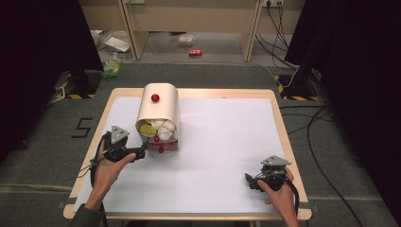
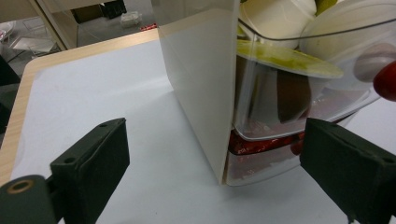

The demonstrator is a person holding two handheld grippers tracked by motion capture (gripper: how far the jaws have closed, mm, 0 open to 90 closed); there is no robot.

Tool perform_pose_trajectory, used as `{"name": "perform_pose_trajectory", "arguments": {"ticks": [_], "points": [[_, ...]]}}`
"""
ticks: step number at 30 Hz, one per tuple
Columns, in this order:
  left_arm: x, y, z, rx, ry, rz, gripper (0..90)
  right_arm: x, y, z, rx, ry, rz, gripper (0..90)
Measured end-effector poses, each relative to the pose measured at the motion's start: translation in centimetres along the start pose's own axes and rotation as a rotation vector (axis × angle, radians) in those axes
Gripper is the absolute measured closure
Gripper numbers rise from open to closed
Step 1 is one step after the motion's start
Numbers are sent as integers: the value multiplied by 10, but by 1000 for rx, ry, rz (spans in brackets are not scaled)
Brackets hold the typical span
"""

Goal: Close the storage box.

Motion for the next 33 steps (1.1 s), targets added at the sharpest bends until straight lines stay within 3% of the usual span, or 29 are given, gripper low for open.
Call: {"name": "perform_pose_trajectory", "arguments": {"ticks": [17, 21, 33], "points": [[0, 2, -3, -2, 8, -6, 95, 0, 0, 0, 0, 0, 0, 6], [-1, 0, -2, -7, 14, 13, 154, 0, 0, 0, 0, 0, 0, 7], [-3, -12, 4, -15, 6, 68, 156, 0, 0, 0, 0, 0, 1, 6]]}}
Point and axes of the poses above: each handheld gripper's, and its own axes: y roughly forward along the jaws, z roughly out of its underside, x roughly to its left, the point moved 8 cm from there along y, roughly forward along the jaws, and after that the axes turned 11 degrees about x, right-handed, at the moved point
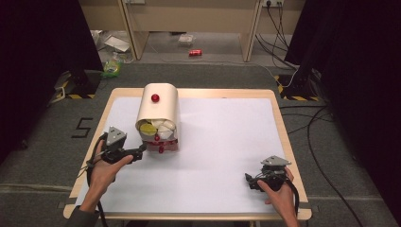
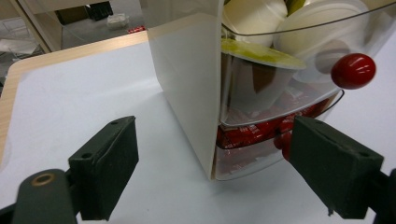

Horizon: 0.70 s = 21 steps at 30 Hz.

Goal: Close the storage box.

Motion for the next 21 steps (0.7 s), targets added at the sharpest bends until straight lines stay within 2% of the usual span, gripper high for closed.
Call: {"name": "perform_pose_trajectory", "arguments": {"ticks": [21], "points": [[-1, -11, 11, -8, 10, 30, 155, 0, 0, 0, 0, 0, 0, 6]]}}
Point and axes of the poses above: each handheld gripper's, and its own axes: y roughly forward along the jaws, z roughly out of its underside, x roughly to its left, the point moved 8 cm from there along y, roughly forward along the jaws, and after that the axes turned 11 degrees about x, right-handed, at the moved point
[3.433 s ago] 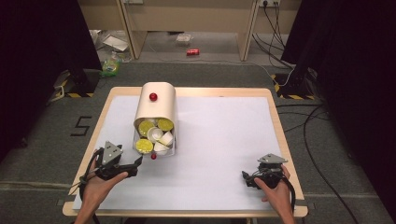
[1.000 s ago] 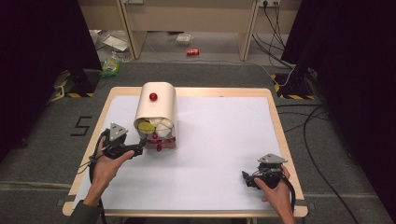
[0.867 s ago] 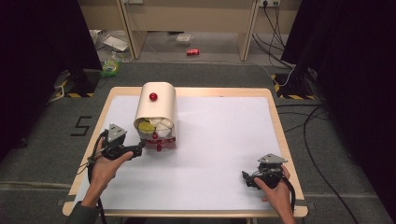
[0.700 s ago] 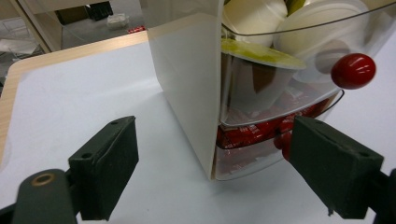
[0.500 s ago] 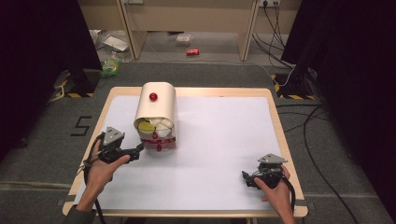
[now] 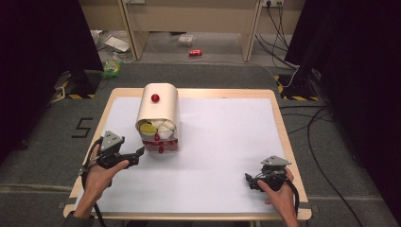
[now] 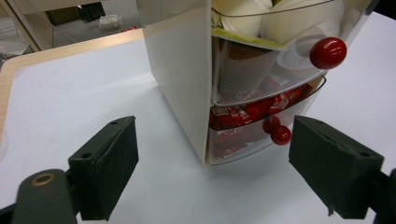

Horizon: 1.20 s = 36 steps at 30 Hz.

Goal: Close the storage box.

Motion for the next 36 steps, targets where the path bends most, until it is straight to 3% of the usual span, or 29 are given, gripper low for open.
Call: {"name": "perform_pose_trajectory", "arguments": {"ticks": [36], "points": [[-6, -12, 27, -14, 8, 34, 154, 0, 0, 0, 0, 0, -1, 6]]}}
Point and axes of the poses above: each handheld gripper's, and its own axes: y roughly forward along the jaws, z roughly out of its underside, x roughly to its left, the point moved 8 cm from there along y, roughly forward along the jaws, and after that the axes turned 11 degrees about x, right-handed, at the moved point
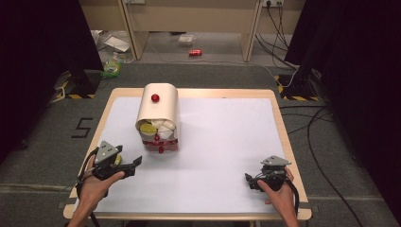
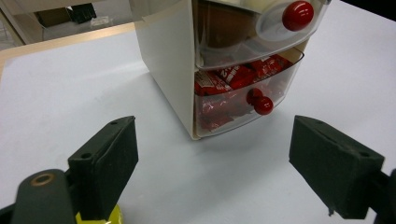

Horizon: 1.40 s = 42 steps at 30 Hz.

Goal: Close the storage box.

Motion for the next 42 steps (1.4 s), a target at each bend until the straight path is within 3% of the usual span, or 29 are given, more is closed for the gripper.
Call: {"name": "perform_pose_trajectory", "arguments": {"ticks": [18, 37, 42], "points": [[-4, 1, 16, -2, 9, 15, 154, 0, 0, 0, 0, 0, 0, 6], [-18, 11, 38, 12, 52, 31, 154, 0, 0, 0, 0, 0, 0, 6], [-24, 14, 44, 25, 80, 35, 154, 0, 0, 0, 1, 0, 1, 6]]}}
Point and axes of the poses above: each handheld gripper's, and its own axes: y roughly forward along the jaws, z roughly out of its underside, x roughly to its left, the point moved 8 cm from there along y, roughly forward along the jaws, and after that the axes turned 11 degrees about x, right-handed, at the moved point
